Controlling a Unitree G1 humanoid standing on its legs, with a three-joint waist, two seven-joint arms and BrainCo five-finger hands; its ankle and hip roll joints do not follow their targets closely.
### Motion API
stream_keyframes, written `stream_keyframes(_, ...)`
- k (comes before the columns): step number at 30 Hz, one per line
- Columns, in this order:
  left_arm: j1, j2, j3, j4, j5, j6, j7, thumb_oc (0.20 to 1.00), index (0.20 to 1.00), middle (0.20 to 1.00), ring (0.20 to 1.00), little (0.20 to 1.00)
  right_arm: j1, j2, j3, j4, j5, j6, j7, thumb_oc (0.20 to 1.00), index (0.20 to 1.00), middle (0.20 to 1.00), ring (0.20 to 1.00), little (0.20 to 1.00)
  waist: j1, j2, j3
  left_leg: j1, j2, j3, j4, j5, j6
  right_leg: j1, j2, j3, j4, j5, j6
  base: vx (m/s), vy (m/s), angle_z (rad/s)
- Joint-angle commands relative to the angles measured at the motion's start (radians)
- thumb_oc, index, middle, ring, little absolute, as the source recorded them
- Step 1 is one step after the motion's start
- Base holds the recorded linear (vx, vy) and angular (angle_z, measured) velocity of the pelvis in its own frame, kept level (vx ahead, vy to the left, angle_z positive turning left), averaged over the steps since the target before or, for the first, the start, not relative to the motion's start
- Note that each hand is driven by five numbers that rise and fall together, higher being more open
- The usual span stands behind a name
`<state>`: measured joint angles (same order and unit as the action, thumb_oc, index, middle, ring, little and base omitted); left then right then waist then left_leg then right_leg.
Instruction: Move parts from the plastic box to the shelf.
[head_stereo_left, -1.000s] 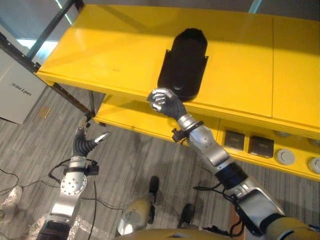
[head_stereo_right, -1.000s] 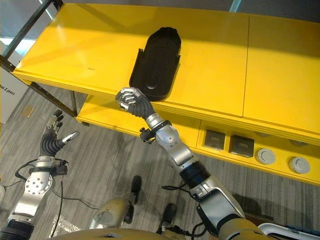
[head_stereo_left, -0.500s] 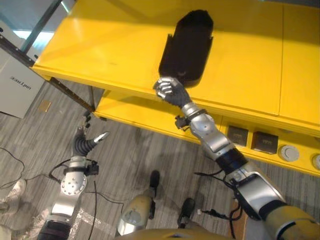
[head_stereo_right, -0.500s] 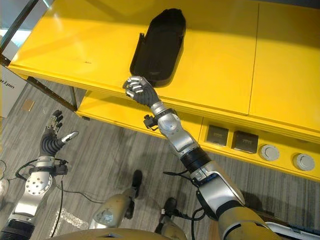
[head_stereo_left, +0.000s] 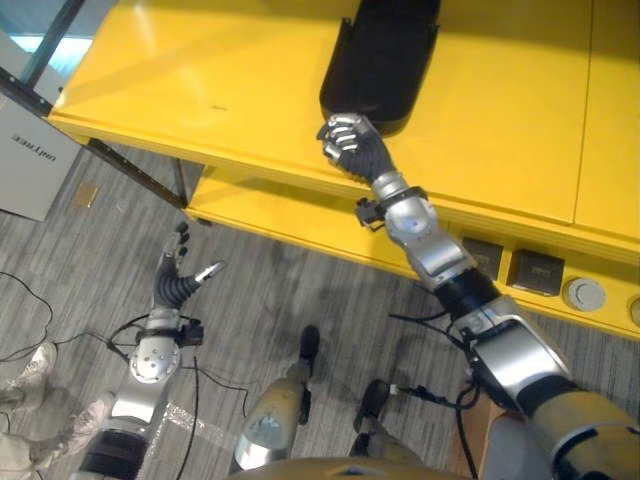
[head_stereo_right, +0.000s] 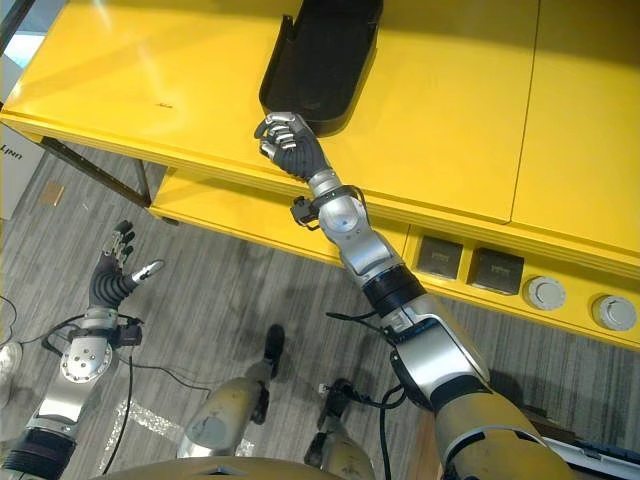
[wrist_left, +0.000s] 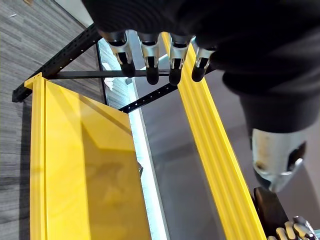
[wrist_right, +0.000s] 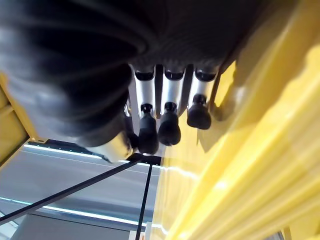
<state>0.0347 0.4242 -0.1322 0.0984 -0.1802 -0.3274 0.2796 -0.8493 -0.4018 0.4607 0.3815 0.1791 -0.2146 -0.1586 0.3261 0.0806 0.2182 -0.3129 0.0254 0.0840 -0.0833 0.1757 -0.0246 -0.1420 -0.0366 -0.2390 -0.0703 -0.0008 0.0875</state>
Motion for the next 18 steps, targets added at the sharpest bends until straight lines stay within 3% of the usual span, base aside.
stream_keyframes(1,-0.055,0.023,-0.035,-0.014,-0.041,-0.054,0.019,1.000,1.000,1.000,1.000,1.000,-0.084,0.000,-0.003,0.020,-0.010,-0.038,-0.051,0.200,0.200,0.200,0.200,0.200,0.025,-0.018,0.004,0.133,0.058,0.062,0.016,-0.159,-0.107,-0.071,-0.071,0.081,0.069,-0.011,0.152,0.00,0.000,0.00)
stream_keyframes(10,-0.070,0.029,-0.051,-0.013,-0.027,-0.042,0.012,1.000,1.000,1.000,1.000,1.000,-0.077,-0.018,-0.015,0.023,-0.014,-0.036,-0.054,0.200,0.200,0.200,0.200,0.200,0.011,-0.018,-0.004,0.146,0.051,0.060,0.027,-0.173,-0.100,-0.058,-0.074,0.082,0.079,-0.020,0.155,-0.01,0.004,0.00)
stream_keyframes(13,-0.076,0.028,-0.047,-0.031,0.002,-0.022,0.000,1.000,1.000,1.000,1.000,1.000,0.090,-0.059,-0.091,-0.162,0.021,-0.062,-0.034,0.200,0.200,0.200,0.200,0.200,-0.028,-0.029,-0.005,0.167,0.046,0.067,0.038,-0.197,-0.089,-0.038,-0.077,0.090,0.091,-0.028,0.159,-0.05,0.056,0.02)
stream_keyframes(14,-0.070,0.021,-0.036,-0.052,0.016,-0.011,-0.010,1.000,1.000,1.000,1.000,1.000,0.234,-0.047,-0.167,-0.297,0.052,-0.090,-0.027,0.200,0.200,0.200,0.200,0.200,-0.059,-0.039,-0.015,0.187,0.043,0.074,0.043,-0.212,-0.080,-0.024,-0.078,0.098,0.099,-0.032,0.161,-0.01,0.052,-0.01)
stream_keyframes(15,-0.067,0.022,-0.039,-0.054,0.016,-0.010,-0.010,1.000,1.000,1.000,1.000,1.000,0.243,-0.047,-0.171,-0.305,0.051,-0.086,-0.026,0.200,0.200,0.200,0.200,0.200,-0.057,-0.040,-0.016,0.189,0.043,0.074,0.043,-0.213,-0.080,-0.021,-0.079,0.098,0.099,-0.033,0.161,0.01,0.070,-0.02)
stream_keyframes(16,-0.054,0.020,-0.011,-0.072,0.031,0.000,-0.012,1.000,1.000,1.000,1.000,1.000,0.392,-0.035,-0.260,-0.437,0.062,-0.118,-0.024,0.755,0.755,0.755,0.755,0.755,-0.105,-0.052,-0.028,0.211,0.043,0.087,0.049,-0.230,-0.073,-0.007,-0.080,0.109,0.104,-0.037,0.162,0.01,0.039,-0.01)
stream_keyframes(17,-0.050,0.022,-0.013,-0.073,0.031,0.000,-0.012,1.000,1.000,1.000,1.000,1.000,0.401,-0.035,-0.262,-0.445,0.061,-0.115,-0.023,1.000,1.000,1.000,1.000,1.000,-0.103,-0.052,-0.029,0.214,0.043,0.087,0.050,-0.232,-0.073,-0.005,-0.080,0.109,0.104,-0.039,0.162,0.02,0.062,-0.01)
stream_keyframes(18,-0.038,0.022,0.006,-0.081,0.030,0.003,-0.017,1.000,1.000,1.000,1.000,1.000,0.469,-0.043,-0.325,-0.505,0.057,-0.131,-0.022,1.000,1.000,1.000,1.000,1.000,-0.136,-0.059,-0.032,0.234,0.044,0.099,0.054,-0.248,-0.070,0.009,-0.079,0.120,0.109,-0.045,0.165,0.00,0.045,-0.12)
